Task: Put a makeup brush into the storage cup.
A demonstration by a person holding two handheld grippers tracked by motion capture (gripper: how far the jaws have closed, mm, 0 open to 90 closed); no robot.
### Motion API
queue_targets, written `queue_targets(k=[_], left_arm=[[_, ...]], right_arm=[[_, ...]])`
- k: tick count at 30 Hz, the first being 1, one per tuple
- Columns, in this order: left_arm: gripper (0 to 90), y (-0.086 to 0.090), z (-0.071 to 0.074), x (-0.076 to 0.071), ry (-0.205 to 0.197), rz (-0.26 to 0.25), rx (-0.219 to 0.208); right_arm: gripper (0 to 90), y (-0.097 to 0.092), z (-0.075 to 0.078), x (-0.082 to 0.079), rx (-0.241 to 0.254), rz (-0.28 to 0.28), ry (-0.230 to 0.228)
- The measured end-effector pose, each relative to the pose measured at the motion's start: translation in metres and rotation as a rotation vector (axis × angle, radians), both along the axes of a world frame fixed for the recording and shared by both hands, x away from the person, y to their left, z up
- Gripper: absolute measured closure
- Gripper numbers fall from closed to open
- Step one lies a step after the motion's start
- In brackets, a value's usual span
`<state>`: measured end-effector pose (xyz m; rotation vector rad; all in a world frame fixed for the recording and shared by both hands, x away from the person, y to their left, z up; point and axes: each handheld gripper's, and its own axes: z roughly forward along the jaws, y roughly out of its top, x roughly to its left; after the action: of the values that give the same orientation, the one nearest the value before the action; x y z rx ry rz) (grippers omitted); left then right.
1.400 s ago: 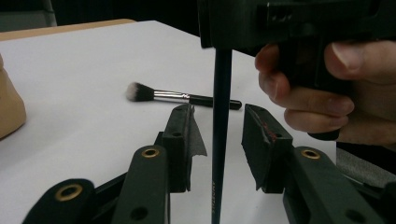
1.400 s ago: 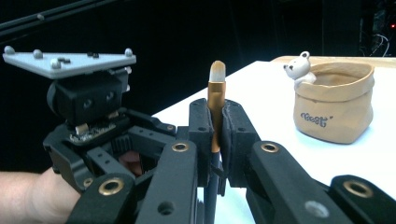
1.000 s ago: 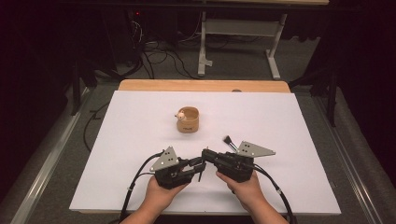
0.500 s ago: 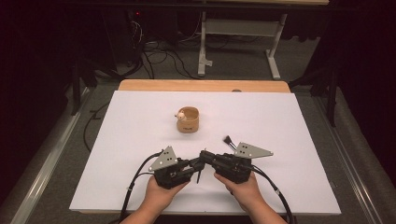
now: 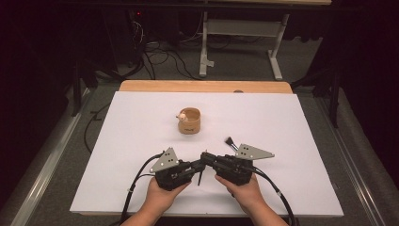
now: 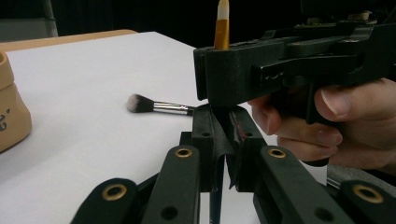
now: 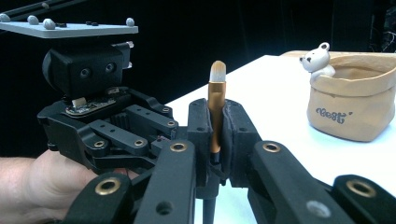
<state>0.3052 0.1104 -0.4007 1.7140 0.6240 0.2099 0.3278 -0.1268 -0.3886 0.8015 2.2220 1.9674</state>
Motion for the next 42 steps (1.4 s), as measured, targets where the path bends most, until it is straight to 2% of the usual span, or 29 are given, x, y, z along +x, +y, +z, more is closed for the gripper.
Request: queue_targets(k=[2,9,19,31,42], left_arm=[[82.7,0.0,0.0,0.0,0.001,0.0,0.002],[82.7,0.006,0.001,0.002,0.003,0.012,0.002],[82.7,0.014,0.002,0.005,-0.003,0.038,0.009],[82.7,0.029,0.005,0.009,-0.02,0.073,0.013],[82.7,0.042,0.01,0.011,-0.025,0.102,0.001]], right_arm=[[76.0,0.0,0.0,0.0,0.003,-0.001,0.003],[67.4,-0.003,0.003,0.0,0.007,-0.006,-0.013],[60.8,-0.008,0.006,-0.001,-0.012,-0.018,-0.045],[55.0,-0.015,0.009,0.0,-0.03,-0.047,-0.056],[44.0,-0.019,0.009,0.001,-0.075,-0.097,-0.113]])
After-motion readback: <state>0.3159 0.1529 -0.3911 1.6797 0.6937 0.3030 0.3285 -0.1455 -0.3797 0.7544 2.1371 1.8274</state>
